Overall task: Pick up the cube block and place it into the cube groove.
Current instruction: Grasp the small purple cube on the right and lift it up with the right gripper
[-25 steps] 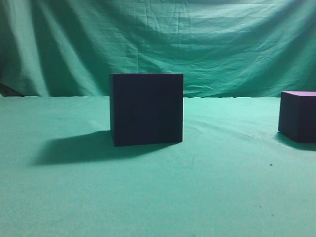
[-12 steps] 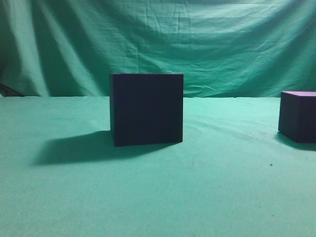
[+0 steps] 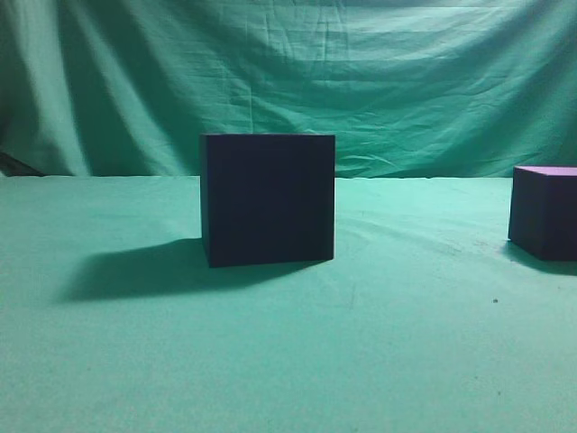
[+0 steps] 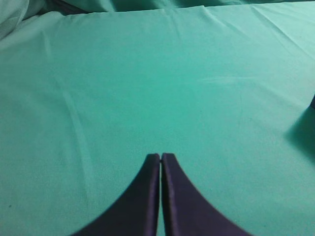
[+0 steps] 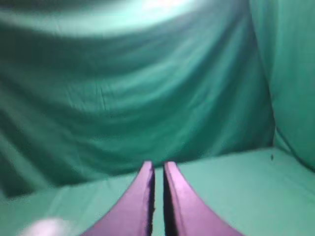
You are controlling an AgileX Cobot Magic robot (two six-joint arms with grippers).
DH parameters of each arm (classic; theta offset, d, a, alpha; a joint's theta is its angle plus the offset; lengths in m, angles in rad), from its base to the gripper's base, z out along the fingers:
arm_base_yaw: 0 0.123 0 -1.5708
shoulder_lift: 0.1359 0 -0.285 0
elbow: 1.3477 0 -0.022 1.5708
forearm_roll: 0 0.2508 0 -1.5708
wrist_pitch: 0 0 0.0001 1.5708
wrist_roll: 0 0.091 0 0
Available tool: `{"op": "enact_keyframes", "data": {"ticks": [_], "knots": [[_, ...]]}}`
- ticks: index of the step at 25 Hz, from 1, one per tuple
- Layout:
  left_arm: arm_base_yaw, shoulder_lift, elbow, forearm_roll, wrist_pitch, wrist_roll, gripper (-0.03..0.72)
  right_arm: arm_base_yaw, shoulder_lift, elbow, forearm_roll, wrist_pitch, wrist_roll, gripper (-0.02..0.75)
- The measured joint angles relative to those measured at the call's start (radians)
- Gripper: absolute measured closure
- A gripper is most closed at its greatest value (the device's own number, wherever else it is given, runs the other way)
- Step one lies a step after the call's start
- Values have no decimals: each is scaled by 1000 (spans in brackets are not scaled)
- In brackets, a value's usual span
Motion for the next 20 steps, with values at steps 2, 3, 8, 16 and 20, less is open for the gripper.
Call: {"op": "enact_keyframes", "data": {"ticks": [2,3,8,16,20], "knots": [[0,0,0,0,0,0,688,0,0,-3,12,-33,2,738],[0,0,0,0,0,0,688,0,0,-20,14,-2,2,738],[0,0,0,0,0,0,688,0,155,-190,20,227,4,738],[0,0,0,0,0,0,688,0,593,-418,82,567,3,738],[0,0,0,0,0,0,688,0,774,-541,129,770,-190,738]]}}
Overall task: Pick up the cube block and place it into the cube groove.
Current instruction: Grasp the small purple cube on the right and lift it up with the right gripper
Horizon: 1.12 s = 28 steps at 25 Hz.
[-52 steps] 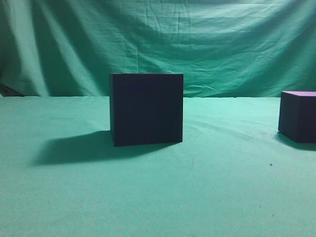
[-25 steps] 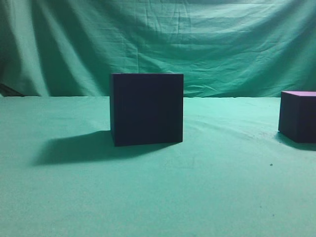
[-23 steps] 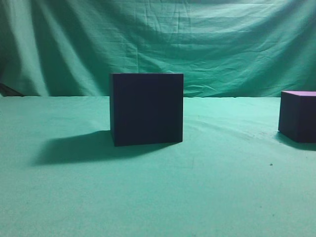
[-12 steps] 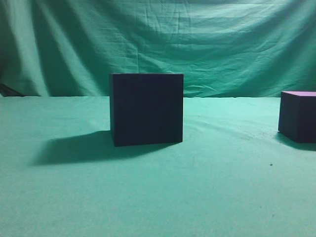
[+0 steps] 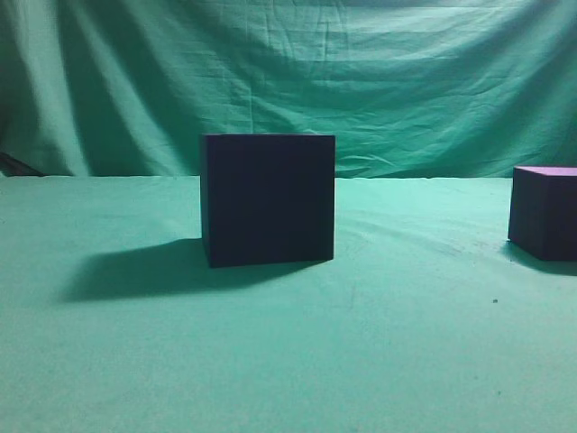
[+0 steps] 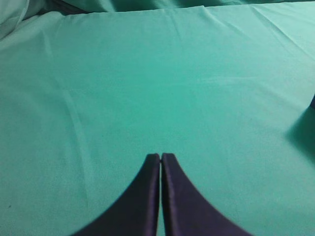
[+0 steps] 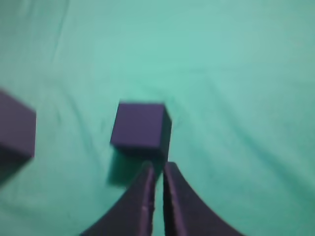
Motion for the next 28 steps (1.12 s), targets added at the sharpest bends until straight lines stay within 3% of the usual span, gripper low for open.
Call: {"op": "enact_keyframes", "data": {"ticks": [4,7,11,15,23,28], "knots": [[0,0,0,0,0,0,688,20,201,-166,36,190,-96,738],[0,0,0,0,0,0,688,117,334,-282,3,265,-106,738],[0,0,0,0,0,0,688,254,493,-420,-150,339,25,738],[0,0,0,0,0,0,688,314,629,-537,-267,417,139,738],[0,0,0,0,0,0,688,321,789,-595,-478,438,378,432],[0,0,0,0,0,0,688,321,825,-595,-478,402,461,201]]}}
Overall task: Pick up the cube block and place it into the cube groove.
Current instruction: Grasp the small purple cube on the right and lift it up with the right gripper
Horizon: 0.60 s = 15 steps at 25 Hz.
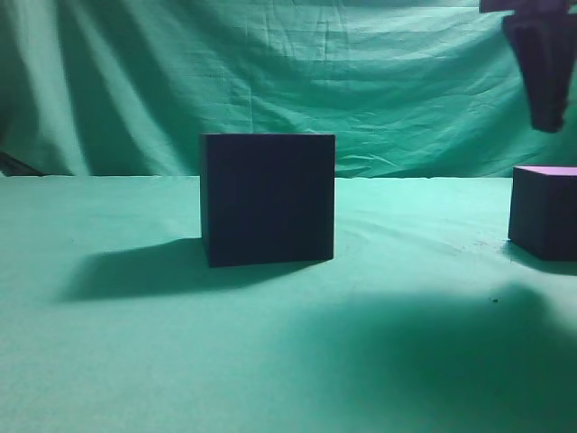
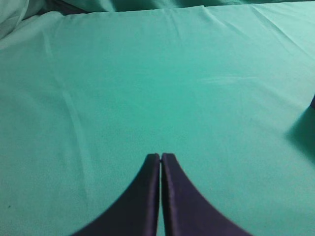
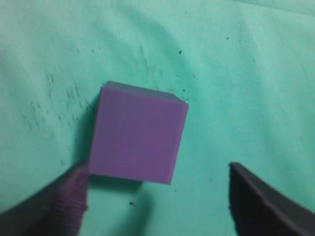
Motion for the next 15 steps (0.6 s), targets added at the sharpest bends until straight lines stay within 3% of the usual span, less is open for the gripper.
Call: {"op": "enact_keyframes", "data": {"ticks": [7,8,15], "knots": [[0,0,0,0,0,0,688,0,45,0,41,-48,61,179],[0,0,0,0,0,0,688,0,56,0,41,-55,67,139],[0,0,0,0,0,0,688,0,137,-6,42,-90,80,158]]}}
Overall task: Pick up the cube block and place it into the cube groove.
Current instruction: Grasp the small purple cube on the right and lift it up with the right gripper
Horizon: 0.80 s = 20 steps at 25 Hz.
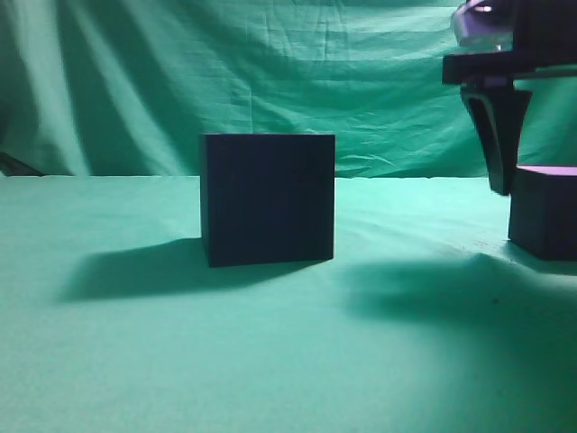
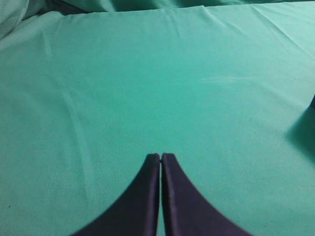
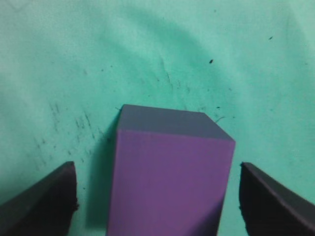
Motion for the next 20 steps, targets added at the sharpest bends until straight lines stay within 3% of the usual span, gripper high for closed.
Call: {"op": "enact_keyframes", "data": {"ticks": [4,5,7,14,20], "knots": [[0,0,0,0,0,0,688,0,29,0,2,-4,8,158],[0,0,0,0,0,0,688,0,29,0,2,-4,8,239],[0,0,0,0,0,0,688,0,29,-1,2,-4,13,314],[0,0,0,0,0,0,688,1,20,-35,2,18,12,305],[0,0,0,0,0,0,688,19,-8,-239,8,187,-66,305]]}}
